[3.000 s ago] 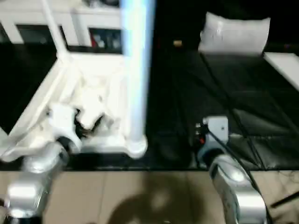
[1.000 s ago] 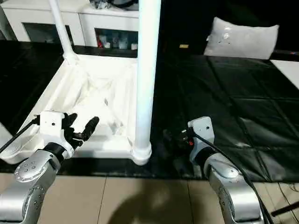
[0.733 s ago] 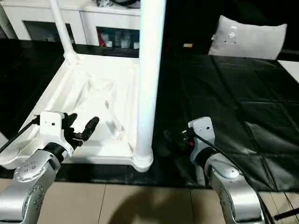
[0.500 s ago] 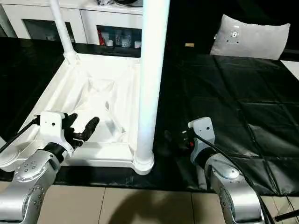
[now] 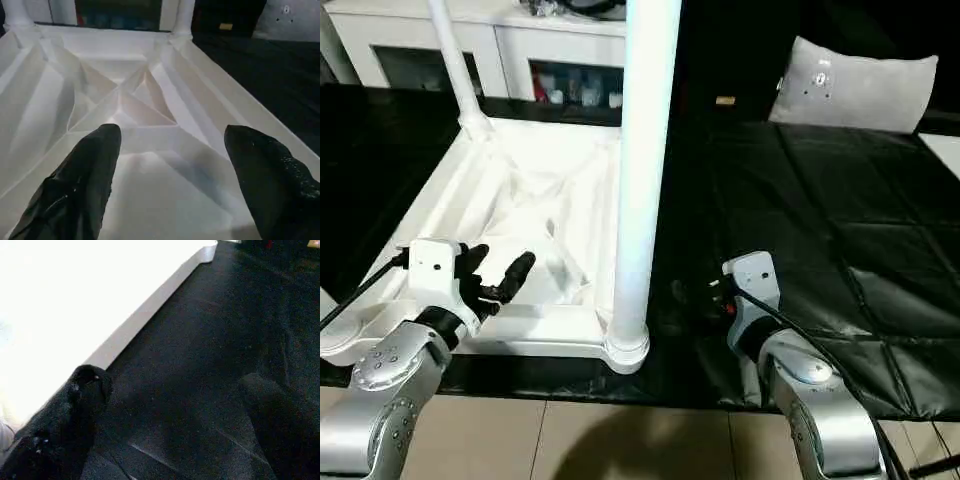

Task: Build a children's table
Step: Rotate table base

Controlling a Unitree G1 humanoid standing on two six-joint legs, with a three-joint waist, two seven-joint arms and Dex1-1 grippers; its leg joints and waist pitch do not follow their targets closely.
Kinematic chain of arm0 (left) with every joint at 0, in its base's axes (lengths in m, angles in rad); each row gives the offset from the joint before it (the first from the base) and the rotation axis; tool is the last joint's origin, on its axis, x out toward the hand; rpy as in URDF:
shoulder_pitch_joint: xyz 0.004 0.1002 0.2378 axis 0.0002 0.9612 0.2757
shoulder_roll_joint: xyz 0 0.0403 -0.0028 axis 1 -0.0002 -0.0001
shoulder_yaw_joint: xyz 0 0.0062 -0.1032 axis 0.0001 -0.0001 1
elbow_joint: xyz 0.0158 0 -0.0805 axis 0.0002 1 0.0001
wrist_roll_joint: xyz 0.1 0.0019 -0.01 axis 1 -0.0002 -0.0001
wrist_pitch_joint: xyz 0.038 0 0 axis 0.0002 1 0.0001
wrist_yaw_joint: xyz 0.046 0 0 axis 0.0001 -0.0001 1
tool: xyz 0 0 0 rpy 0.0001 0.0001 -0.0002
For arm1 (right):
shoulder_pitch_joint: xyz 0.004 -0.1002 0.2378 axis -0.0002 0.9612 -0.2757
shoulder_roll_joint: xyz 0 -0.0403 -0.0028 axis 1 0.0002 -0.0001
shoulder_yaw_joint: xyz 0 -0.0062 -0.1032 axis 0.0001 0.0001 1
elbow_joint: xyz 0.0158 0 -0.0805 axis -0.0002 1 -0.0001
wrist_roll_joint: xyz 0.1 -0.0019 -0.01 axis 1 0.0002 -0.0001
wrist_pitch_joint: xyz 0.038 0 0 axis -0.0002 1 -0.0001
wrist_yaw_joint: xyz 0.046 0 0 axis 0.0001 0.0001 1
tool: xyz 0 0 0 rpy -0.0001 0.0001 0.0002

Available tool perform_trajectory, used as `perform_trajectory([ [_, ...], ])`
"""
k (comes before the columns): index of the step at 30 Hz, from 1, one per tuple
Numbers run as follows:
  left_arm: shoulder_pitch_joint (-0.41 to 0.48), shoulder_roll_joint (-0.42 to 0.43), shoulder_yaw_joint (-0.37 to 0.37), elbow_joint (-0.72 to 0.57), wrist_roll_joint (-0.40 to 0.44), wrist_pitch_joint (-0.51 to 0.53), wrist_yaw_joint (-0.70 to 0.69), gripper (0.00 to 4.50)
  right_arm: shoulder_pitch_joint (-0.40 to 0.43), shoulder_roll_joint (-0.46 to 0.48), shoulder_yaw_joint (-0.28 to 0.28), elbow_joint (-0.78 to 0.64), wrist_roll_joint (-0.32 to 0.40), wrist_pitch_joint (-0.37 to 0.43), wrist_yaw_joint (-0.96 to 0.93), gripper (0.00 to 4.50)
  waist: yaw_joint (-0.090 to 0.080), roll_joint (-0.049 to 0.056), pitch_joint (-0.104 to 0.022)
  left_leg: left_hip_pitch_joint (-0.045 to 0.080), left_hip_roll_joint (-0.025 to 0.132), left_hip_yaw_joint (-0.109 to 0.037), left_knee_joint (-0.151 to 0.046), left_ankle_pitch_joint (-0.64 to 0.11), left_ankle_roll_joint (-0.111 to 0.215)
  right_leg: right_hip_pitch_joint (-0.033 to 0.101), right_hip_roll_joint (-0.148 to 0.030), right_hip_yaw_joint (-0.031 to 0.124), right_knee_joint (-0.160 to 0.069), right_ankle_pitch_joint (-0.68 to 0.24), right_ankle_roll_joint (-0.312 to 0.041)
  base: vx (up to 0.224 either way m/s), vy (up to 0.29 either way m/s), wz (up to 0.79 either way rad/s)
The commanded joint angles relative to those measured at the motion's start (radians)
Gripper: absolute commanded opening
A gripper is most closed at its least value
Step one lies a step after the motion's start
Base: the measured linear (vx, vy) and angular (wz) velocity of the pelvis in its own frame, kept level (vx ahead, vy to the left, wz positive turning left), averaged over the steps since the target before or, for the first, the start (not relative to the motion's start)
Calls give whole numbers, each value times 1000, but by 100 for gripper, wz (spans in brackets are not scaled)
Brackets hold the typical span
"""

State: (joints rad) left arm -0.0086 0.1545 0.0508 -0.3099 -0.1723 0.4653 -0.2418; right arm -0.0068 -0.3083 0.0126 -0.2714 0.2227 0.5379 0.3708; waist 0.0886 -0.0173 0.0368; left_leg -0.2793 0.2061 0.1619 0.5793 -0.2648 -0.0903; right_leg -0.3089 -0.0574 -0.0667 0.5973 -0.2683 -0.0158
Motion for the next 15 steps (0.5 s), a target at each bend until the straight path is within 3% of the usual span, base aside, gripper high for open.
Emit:
perform_trajectory([
  [1, 5, 7, -11, -13, -5, 15, -8, 371, -5, -15, 13, -10, -8, 16, 5, 450, 0, 6, -52, -15, -3, 10, -62, -45, 120, 66, -40, 39, -56, -48, -246, 0, 0, 0],
  [2, 6, 8, -12, -13, -7, 15, -8, 371, -5, -17, 14, -11, -10, 20, 4, 450, 9, 10, -56, -62, -26, -6, -48, 15, 200, 97, -58, 18, -68, -27, -207, 0, 0, 0],
  [3, 6, 9, -12, -13, -8, 16, -7, 371, -6, -18, 15, -11, -11, 22, 4, 450, 5, 6, -56, -64, -27, -12, -43, 35, 233, 95, -61, 13, -71, -32, -197, 0, 0, 0],
  [4, 6, 10, -13, -14, -9, 16, -7, 371, -6, -18, 15, -11, -11, 21, 4, 450, 5, 16, -56, -74, -28, -25, -33, 79, 278, 100, -66, -5, -77, -67, -179, 5, 5, 29],
  [5, 7, 9, -13, -14, -9, 16, -8, 371, -6, -19, 15, -11, -13, 17, 4, 450, 3, 18, -56, -76, -27, -36, -26, 117, 302, 100, -64, -20, -81, -94, -167, 15, 4, 31],
  [6, 7, 9, -13, -14, -10, 16, -8, 371, -5, -15, 13, -11, -12, 13, 2, 450, -6, 33, -64, -23, -5, -30, -34, 119, 268, 68, -49, -12, -67, -101, -179, 15, 4, 31],
  [7, 7, 9, -13, -14, -10, 16, -8, 371, -4, -12, 11, -10, -11, 11, 0, 450, -11, 27, -62, -13, 13, -49, -40, 178, 269, 58, -32, -23, -45, -49, -190, 54, -7, 16],
  [8, 7, 9, -13, -14, -10, 16, -8, 371, -4, -12, 11, -10, -11, 11, 0, 450, -19, 21, -60, 11, 19, -55, -39, 200, 284, 40, -29, -24, -30, -3, -198, 60, -26, 0],
  [9, 8, 9, -13, -14, -10, 16, -8, 371, -4, -14, 12, -10, -11, 12, 2, 450, -15, 17, -57, 6, 14, -55, -38, 193, 319, 37, -36, -20, -34, -4, -206, 60, -26, 0],
  [10, 7, 8, -14, -14, -9, 16, -7, 371, -6, -15, 12, -9, -11, 13, 4, 450, -3, 8, -57, -19, -11, -32, -30, 165, 315, 63, -50, -5, -48, -12, -227, 0, 0, 0],
  [11, 6, 8, -14, -13, -9, 17, -7, 371, -7, -17, 12, -8, -10, 14, 5, 450, 4, 5, -57, -48, -22, -22, -28, 139, 288, 87, -57, 5, -59, -54, -227, 0, 0, 0],
  [12, 5, 9, -15, -13, -10, 17, -5, 371, -8, -19, 13, -8, -9, 15, 6, 450, 8, 6, -58, -55, -25, -20, -27, 132, 273, 94, -59, 7, -63, -73, -221, 0, 0, 0],
  [13, 5, 9, -15, -13, -10, 17, -5, 371, -8, -19, 13, -8, -9, 15, 6, 450, 9, 10, -60, -53, -23, -21, -30, 125, 248, 92, -55, 7, -63, -83, -210, 0, 0, 0],
  [15, 6, 10, -16, -13, -11, 16, -4, 371, -8, -20, 13, -8, -8, 15, 6, 450, 2, 13, -61, -42, -17, -29, -35, 139, 232, 84, -43, -2, -54, -42, -197, 0, 0, 0],
])
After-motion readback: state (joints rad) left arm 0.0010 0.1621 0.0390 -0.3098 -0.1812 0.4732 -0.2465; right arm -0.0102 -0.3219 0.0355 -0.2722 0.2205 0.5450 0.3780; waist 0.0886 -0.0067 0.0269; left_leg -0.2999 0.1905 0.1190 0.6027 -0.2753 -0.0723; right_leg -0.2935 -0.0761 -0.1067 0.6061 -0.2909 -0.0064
